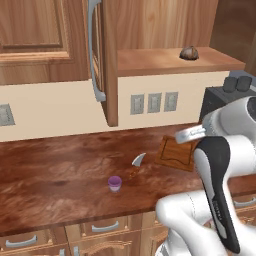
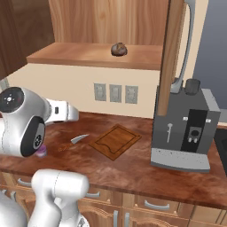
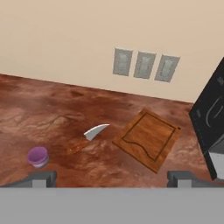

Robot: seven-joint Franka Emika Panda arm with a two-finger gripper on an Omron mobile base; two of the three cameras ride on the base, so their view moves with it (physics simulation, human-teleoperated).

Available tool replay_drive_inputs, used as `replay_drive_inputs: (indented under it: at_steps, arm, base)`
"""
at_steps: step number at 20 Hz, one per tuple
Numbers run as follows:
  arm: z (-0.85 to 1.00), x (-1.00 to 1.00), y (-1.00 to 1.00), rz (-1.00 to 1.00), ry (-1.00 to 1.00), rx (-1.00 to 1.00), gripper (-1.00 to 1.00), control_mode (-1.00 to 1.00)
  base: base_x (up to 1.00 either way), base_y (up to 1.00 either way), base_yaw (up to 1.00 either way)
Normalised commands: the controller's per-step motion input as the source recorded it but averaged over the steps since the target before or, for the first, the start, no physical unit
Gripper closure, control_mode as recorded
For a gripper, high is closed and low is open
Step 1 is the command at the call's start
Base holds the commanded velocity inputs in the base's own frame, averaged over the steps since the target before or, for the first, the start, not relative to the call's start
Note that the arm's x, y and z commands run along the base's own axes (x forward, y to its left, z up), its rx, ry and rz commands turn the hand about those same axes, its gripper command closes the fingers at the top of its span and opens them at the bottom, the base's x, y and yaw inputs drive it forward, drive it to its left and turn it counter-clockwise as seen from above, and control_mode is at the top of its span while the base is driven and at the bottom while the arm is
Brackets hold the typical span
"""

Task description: Pick the bread, place it on the cutting board, pick the jam, place it on the counter, and close the cabinet.

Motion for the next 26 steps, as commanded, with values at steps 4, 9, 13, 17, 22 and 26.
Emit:
replay_drive_inputs:
  at_steps: [4,9,13,17,22,26]
  arm:
    - [0.29,-0.07,-0.23,-0.11,0.0,0.01,-1.0,-1.0]
    - [0.3,-0.02,-0.17,-0.1,0.0,0.01,-1.0,-1.0]
    - [0.34,0.0,-0.22,-0.05,0.0,0.01,-1.0,-1.0]
    - [0.26,0.0,-0.21,0.0,0.0,0.0,-1.0,-1.0]
    - [0.21,0.02,-0.15,0.0,0.0,0.0,-1.0,-1.0]
    - [0.16,0.16,-0.04,0.0,0.0,0.0,-1.0,-1.0]
  base:
    - [0.0,0.0,0.0]
    - [0.0,0.0,0.0]
    - [0.0,0.0,0.0]
    - [0.0,0.0,0.0]
    - [0.0,0.0,0.0]
    - [0.0,0.0,0.0]
